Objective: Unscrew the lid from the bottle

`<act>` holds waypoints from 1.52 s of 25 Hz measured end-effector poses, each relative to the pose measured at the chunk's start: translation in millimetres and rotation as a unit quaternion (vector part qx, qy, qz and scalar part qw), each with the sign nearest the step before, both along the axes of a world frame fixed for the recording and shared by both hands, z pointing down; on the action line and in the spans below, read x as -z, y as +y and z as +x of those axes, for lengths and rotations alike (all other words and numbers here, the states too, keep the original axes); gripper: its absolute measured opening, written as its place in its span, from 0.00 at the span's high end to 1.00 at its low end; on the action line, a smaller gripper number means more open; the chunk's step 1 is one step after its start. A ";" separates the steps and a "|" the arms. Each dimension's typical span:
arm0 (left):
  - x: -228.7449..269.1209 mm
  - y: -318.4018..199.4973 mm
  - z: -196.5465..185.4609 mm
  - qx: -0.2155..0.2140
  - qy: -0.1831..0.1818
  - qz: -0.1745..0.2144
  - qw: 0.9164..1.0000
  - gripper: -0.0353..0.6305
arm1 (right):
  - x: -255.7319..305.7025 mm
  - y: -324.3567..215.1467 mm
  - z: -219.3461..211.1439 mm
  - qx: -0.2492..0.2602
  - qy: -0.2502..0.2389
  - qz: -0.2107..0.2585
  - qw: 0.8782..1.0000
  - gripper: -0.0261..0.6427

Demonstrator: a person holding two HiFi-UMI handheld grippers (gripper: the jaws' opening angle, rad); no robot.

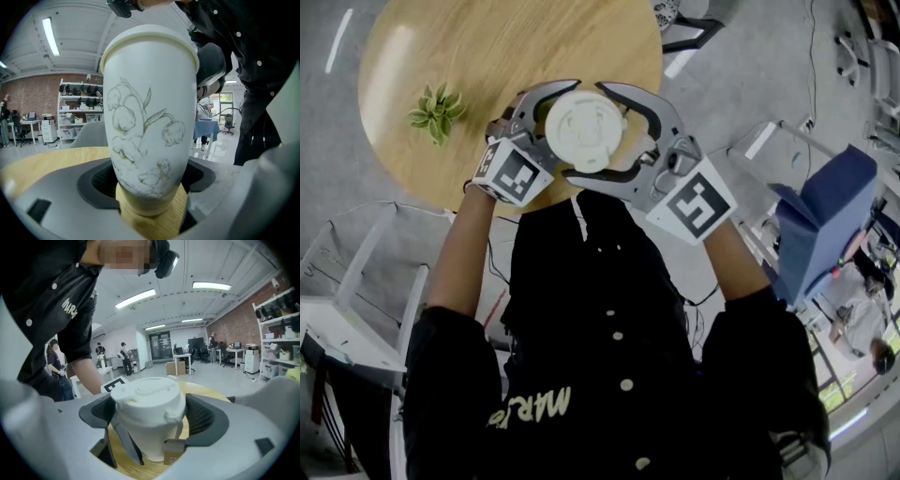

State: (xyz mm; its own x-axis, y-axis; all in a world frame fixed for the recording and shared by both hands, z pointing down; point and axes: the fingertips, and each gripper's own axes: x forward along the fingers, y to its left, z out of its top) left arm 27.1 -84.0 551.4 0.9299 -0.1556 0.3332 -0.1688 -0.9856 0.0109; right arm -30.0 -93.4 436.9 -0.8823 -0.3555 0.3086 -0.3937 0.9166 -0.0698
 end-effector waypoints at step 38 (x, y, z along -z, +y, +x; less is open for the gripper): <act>-2.0 1.5 -1.2 -0.005 -0.002 0.000 1.000 0.38 | 1.6 4.9 14.8 0.104 0.020 -0.010 0.994 0.22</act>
State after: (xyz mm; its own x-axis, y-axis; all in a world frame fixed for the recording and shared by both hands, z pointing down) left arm 25.9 -82.5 553.4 0.9301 -0.1456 0.3374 -0.1583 -0.9873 0.0103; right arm -15.2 -88.4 435.3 -0.9230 -0.1593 0.3503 -0.1977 0.9773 -0.0765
